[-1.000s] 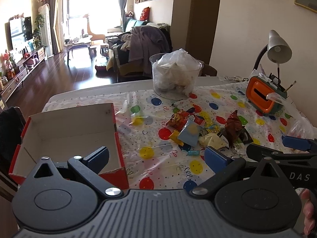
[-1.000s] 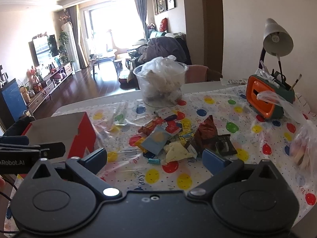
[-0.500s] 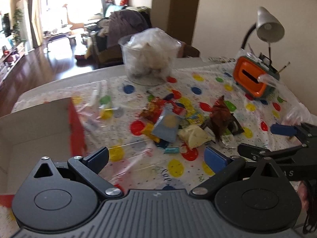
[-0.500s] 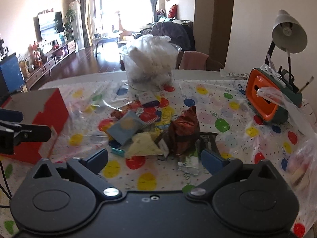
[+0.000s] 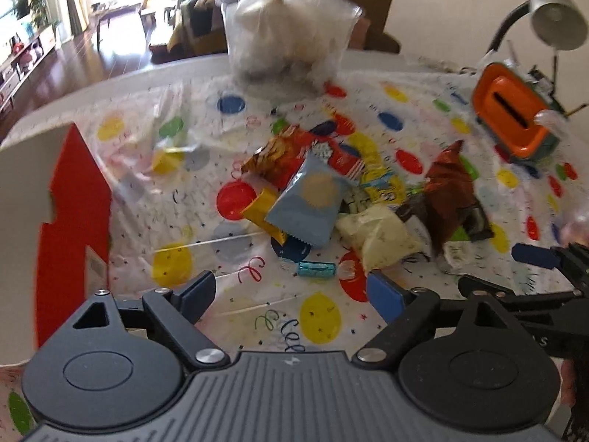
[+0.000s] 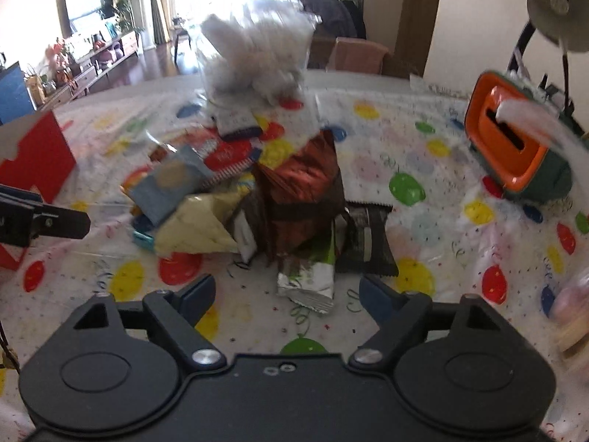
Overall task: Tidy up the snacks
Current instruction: 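Grasp the teal candy with the left tool while the right tool grasps the green wafer bar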
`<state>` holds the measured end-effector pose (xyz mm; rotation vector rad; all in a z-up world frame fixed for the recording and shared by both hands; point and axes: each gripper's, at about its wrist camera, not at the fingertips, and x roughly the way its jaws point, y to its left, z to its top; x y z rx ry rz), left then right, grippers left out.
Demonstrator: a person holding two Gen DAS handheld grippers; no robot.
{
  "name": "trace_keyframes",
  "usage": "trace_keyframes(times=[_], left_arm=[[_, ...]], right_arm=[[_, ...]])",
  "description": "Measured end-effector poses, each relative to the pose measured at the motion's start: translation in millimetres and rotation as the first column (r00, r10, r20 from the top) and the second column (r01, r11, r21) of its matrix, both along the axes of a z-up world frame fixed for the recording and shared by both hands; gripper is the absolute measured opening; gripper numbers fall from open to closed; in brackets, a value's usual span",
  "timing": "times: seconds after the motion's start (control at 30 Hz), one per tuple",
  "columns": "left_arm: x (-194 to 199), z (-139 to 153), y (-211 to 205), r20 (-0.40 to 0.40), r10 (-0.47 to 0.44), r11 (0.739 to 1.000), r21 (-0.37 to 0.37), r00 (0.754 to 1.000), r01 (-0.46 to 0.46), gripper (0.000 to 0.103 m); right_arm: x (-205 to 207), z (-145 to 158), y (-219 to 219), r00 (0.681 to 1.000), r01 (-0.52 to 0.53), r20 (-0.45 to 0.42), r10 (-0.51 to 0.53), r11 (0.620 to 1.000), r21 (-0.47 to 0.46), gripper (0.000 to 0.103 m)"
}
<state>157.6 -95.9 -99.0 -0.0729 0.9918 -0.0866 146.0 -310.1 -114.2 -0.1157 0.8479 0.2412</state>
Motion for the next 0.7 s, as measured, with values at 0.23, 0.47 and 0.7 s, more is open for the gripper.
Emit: trace_keyframes(times=[0.23,0.47,0.7], left_arm=[[36.1,-30.1,9.8,-0.19,0.136,0.981,-0.114,0.972,-0.16,0.072],[58.6,-43.1,11.7,-0.292,0.215,0.944,-0.182,0.932,-0.275,0.063],[68.3,-55.1,10.2,-0.36,0.251,0.915,-0.215,0.898,-0.342,0.051]], right_arm=[[22.8,-19.6,-7.1,0.999,0.015,-0.043,-0.014,1.0,0.013,0.08],[39.1,-29.5,-8.6,0.997,0.017,-0.072,-0.015,1.0,0.017,0.077],[53.3,-38.7,-5.8,0.995,0.026,-0.098,-0.026,1.0,-0.002,0.068]])
